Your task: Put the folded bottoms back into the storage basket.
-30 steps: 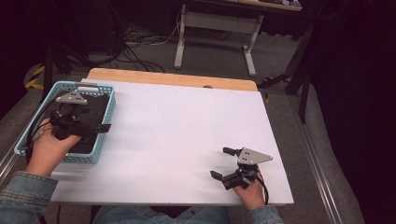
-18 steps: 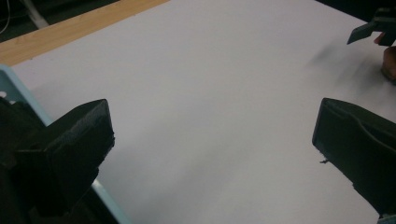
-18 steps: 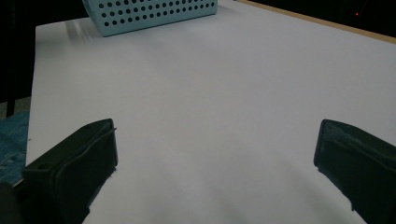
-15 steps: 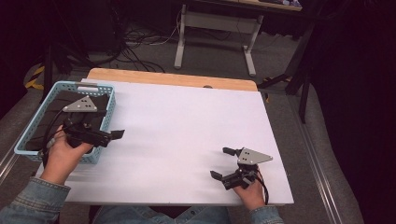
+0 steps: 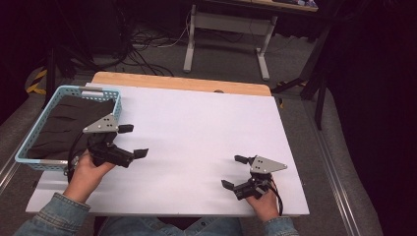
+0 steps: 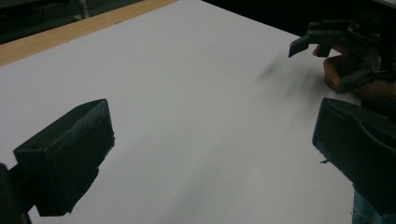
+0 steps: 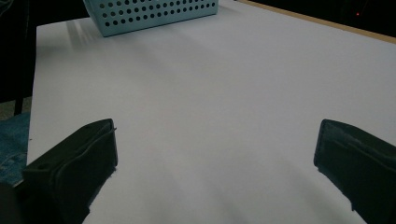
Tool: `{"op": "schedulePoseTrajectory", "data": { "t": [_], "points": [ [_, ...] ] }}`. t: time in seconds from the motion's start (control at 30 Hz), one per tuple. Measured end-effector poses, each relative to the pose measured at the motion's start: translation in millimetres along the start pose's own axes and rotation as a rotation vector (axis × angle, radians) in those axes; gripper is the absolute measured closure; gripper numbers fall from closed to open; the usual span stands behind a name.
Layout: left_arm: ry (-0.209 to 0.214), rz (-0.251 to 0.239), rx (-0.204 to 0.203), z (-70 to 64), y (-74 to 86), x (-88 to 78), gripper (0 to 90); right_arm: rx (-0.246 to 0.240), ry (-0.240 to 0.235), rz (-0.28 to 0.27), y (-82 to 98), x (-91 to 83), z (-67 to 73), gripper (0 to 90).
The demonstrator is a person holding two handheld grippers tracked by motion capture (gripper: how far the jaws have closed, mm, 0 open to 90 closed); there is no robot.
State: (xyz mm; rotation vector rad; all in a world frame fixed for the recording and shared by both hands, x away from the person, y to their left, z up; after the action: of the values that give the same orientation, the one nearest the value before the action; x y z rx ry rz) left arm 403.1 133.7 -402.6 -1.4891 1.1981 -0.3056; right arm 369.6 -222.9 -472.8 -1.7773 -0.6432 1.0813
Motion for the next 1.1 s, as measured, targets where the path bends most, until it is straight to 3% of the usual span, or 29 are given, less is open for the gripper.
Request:
{"op": "schedulePoseTrajectory", "data": {
  "t": [0.1, 0.37, 0.47, 0.57, 0.9, 1.1],
  "points": [
    [0.007, -0.049, -0.008, -0.5, 5.6, 3.9, 0.0, 0.0, -0.001, -0.001, -0.1, -0.1, 0.1, 0.4],
    [0.014, -0.003, -0.002, -3.7, 27.3, 21.4, 0.0, -0.003, -0.003, -0.001, -0.1, 0.3, 0.4, 0.4],
    [-0.016, 0.013, 0.031, -5.8, 33.6, 27.0, 0.0, -0.004, -0.003, 0.0, -0.2, 0.3, 0.5, 0.4],
    [-0.027, 0.012, 0.054, -8.1, 39.0, 31.8, 0.0, -0.004, -0.004, 0.0, -0.2, 0.4, 0.6, 0.4],
    [-0.017, -0.031, 0.039, -3.8, 53.4, 42.4, 0.0, -0.007, -0.008, -0.003, -0.5, 0.2, 1.1, 0.4],
    [-0.014, -0.014, 0.063, -0.4, 64.5, 49.4, 0.0, -0.009, -0.012, -0.004, -0.7, -0.1, 1.6, 0.4]
  ]
}}
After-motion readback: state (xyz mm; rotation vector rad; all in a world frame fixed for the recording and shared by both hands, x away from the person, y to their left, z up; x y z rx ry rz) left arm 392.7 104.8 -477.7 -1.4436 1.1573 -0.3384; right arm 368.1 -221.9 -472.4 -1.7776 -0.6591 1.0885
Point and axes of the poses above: each handheld gripper's, and its own axes: x roughly forward along the jaws, y roughly out of its underside, z roughly to its left, the point moved 6 cm from there along x, roughly forward along the jaws, and after that the axes turned 12 degrees about -x, right-handed, at the moved point
